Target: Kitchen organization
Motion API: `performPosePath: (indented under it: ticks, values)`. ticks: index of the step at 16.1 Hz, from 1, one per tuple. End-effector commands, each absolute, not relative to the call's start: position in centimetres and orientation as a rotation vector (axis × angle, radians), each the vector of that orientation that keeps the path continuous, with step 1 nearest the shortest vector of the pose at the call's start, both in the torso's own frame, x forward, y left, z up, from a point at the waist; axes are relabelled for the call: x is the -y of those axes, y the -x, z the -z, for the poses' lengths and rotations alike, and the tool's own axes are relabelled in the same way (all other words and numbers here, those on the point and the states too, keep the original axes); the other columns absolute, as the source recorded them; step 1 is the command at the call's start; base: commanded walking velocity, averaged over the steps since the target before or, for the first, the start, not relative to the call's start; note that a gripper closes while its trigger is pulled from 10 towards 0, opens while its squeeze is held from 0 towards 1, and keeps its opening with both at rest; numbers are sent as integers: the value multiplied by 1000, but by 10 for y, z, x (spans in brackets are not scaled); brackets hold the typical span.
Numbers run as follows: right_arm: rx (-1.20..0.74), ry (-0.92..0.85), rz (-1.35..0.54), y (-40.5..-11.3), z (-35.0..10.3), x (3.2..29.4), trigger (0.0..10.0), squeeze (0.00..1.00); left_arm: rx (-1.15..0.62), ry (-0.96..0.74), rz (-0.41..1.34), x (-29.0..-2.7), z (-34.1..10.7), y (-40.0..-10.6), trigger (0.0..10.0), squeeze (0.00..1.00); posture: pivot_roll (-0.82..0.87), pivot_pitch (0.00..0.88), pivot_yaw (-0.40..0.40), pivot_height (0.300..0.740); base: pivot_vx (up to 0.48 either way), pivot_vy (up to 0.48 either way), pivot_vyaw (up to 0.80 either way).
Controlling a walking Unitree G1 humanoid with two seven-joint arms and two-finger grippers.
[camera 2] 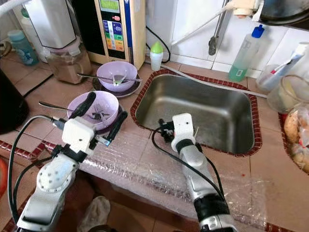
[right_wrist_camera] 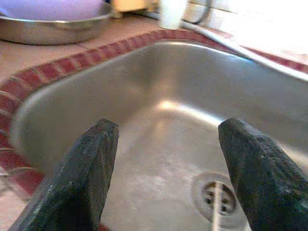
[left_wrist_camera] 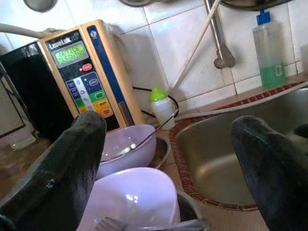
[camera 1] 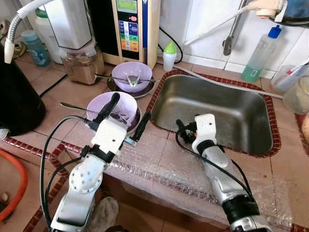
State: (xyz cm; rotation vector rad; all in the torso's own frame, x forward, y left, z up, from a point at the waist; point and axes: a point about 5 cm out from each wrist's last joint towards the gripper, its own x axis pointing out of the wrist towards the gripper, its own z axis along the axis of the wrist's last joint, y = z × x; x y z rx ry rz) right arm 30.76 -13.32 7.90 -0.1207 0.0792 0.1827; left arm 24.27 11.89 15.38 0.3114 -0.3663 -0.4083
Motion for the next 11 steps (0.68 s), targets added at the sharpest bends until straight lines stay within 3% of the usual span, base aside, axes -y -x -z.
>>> performPosePath:
  ticks: [1, 7, 11]
  values:
    - [-42, 126, -146, -306, -82, 138, 10000, 0, 370, -343, 383, -123, -151, -240, 10000, 0, 51, 0, -22, 740, 0, 0, 0]
    - [134, -3, -153, -317, -133, 140, 10000, 0, 346, -377, 259, -130, -149, -245, 10000, 0, 46, 0, -17, 740, 0, 0, 0]
    - [165, -20, -139, -309, -143, 143, 10000, 0, 357, -368, 223, -130, -154, -244, 10000, 0, 44, 0, -14, 740, 0, 0, 0]
